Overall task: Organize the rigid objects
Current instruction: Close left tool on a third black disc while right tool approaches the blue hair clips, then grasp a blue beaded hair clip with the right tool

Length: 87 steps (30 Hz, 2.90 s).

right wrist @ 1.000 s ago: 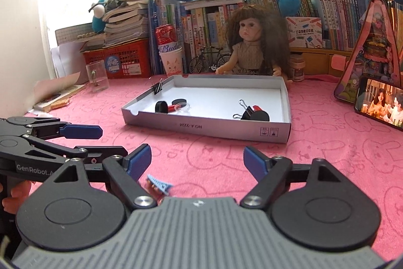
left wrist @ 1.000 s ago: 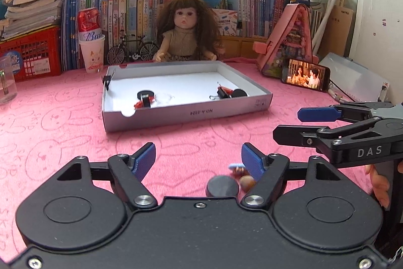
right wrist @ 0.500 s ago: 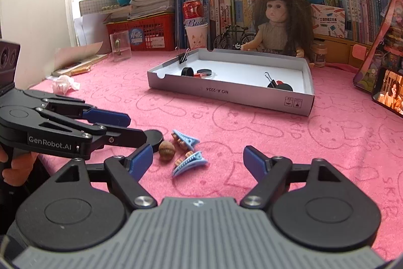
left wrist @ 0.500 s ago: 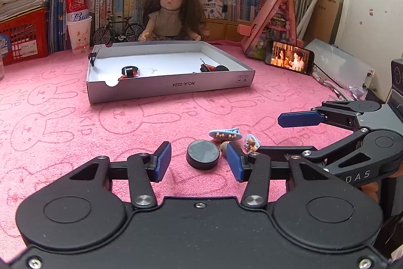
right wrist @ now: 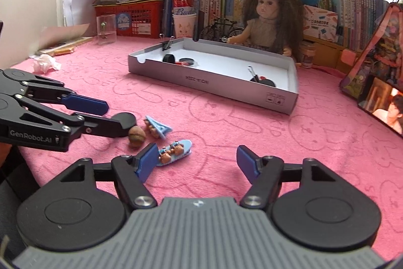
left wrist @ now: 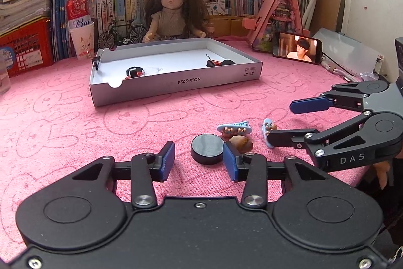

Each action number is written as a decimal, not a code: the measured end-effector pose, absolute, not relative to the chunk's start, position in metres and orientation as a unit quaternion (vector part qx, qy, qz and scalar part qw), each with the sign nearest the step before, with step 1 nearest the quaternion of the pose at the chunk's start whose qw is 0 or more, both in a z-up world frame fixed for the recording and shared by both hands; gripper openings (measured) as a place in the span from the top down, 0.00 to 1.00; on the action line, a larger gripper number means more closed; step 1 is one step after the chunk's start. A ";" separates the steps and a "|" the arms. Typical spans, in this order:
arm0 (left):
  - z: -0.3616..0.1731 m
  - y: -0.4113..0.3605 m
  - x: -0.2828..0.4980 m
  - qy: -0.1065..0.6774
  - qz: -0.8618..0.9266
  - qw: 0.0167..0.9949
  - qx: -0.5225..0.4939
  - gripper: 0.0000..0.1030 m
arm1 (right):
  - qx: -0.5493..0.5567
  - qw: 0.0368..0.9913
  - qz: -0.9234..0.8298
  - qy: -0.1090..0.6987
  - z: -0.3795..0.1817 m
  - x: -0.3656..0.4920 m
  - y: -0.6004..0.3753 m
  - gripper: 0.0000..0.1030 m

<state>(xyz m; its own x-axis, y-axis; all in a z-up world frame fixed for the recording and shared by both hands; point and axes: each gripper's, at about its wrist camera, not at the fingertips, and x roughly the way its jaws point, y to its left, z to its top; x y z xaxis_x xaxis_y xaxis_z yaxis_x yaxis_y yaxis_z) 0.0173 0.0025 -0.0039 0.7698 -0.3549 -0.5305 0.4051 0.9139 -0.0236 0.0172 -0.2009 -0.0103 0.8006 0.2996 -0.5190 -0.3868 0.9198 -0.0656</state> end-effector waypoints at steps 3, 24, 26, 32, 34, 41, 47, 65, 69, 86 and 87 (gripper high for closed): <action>-0.004 0.003 0.018 0.274 -0.201 0.940 0.043 0.61 | -0.086 0.946 0.167 0.263 -0.010 0.018 -0.207 0.24; -0.010 0.001 0.022 0.274 -0.185 0.943 0.041 0.72 | -0.099 0.948 0.134 0.273 -0.012 0.026 -0.217 0.25; -0.010 0.002 0.023 0.273 -0.181 0.944 0.040 0.72 | -0.097 0.950 0.111 0.276 -0.012 0.029 -0.221 0.25; -0.009 0.005 0.025 0.273 -0.172 0.946 0.033 0.72 | -0.068 0.954 0.059 0.287 -0.010 0.038 -0.232 0.25; -0.009 0.006 0.026 0.274 -0.170 0.946 0.030 0.72 | -0.056 0.954 0.070 0.286 -0.007 0.034 -0.230 0.25; -0.008 0.009 0.027 0.274 -0.157 0.949 0.011 0.72 | 0.013 0.953 0.091 0.287 -0.002 0.021 -0.212 0.25; -0.007 0.010 0.030 0.269 -0.143 0.952 -0.001 0.72 | 0.061 0.953 0.069 0.290 -0.008 0.022 -0.198 0.37; -0.018 -0.004 0.030 0.246 -0.118 0.962 0.017 0.67 | -0.003 0.970 -0.004 0.242 -0.024 0.016 -0.156 0.48; -0.018 -0.006 0.029 0.246 -0.118 0.962 0.021 0.71 | -0.004 0.973 0.003 0.231 -0.026 0.012 -0.155 0.54; -0.010 -0.001 0.034 0.250 -0.114 0.961 0.006 0.71 | 0.024 0.974 0.009 0.225 -0.017 0.014 -0.184 0.67; -0.008 0.000 0.034 0.250 -0.113 0.962 0.005 0.71 | 0.024 0.975 0.007 0.222 -0.016 0.015 -0.185 0.67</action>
<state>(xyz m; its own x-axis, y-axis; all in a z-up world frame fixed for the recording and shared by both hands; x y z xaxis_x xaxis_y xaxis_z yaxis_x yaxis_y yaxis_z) 0.0341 -0.0002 -0.0085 0.8492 -0.2153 -0.4822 0.2198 0.9744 -0.0478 0.0151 -0.1851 -0.0156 0.9010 0.0250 -0.4331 -0.0033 0.9987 0.0508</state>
